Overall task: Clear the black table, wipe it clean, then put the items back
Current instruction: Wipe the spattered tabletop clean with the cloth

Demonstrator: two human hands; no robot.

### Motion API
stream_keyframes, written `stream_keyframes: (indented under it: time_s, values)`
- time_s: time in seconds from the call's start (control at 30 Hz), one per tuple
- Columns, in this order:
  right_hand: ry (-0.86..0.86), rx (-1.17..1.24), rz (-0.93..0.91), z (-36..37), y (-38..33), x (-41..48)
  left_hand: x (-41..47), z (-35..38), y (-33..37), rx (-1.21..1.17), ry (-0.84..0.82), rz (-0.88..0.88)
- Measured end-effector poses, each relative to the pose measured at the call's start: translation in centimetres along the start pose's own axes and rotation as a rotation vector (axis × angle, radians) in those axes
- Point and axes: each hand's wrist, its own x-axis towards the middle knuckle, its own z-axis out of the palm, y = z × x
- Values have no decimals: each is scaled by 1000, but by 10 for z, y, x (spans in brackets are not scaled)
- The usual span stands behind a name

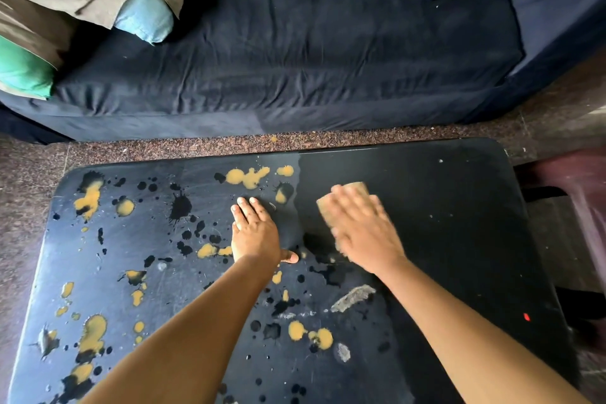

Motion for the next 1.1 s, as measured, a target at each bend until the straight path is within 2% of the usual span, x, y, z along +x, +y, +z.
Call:
stream_keyframes:
  time_s: [0.07,0.13,0.17,0.2,0.3,0.33,0.37,0.4,0.5,0.57,0.6,0.67,0.73,0.8,0.83,0.9,0.97,1.0,1.03,1.1]
  values:
    - [63,64,339,-2,8,-2,1,-1,0,12,2,3]
    - [113,79,542,0,-16,4,1,-1,1,11,-4,8]
    - [130,108,537,1,-34,8,1,-1,1,7,-2,7]
    - [145,134,450,3,-50,10,1,-1,1,0,-1,5]
    - [76,21,-94,6,-52,1,0,-1,0,-2,10,9]
    - [55,-40,-232,5,-33,-3,0,-1,0,6,10,12]
    - [31,-79,-271,5,-15,-9,-1,-1,0,16,9,13]
    - [24,-83,-194,5,2,-15,0,-1,0,27,8,13]
    - [107,32,373,2,12,-27,2,-2,2,52,6,6]
    - [147,77,539,7,-22,-20,2,-2,2,51,4,-1]
    - [159,117,500,7,-41,-15,2,-2,2,43,5,-3]
    - [146,141,231,8,-63,-9,3,-1,1,22,11,-7]
    - [79,56,-90,10,-49,-15,2,0,0,16,18,-5]
    - [17,-36,-273,11,-13,-26,1,0,0,14,21,-1]
    - [2,-45,-226,11,2,-32,1,0,0,15,21,1]
    - [69,22,122,10,13,-39,3,0,0,17,25,7]
    - [117,81,469,8,-13,-36,3,0,0,16,24,8]
    - [129,120,539,9,-35,-32,3,1,0,16,26,7]
    - [142,165,509,10,-57,-30,2,2,0,15,29,5]
    - [132,184,256,13,-87,-37,2,3,-1,4,40,7]
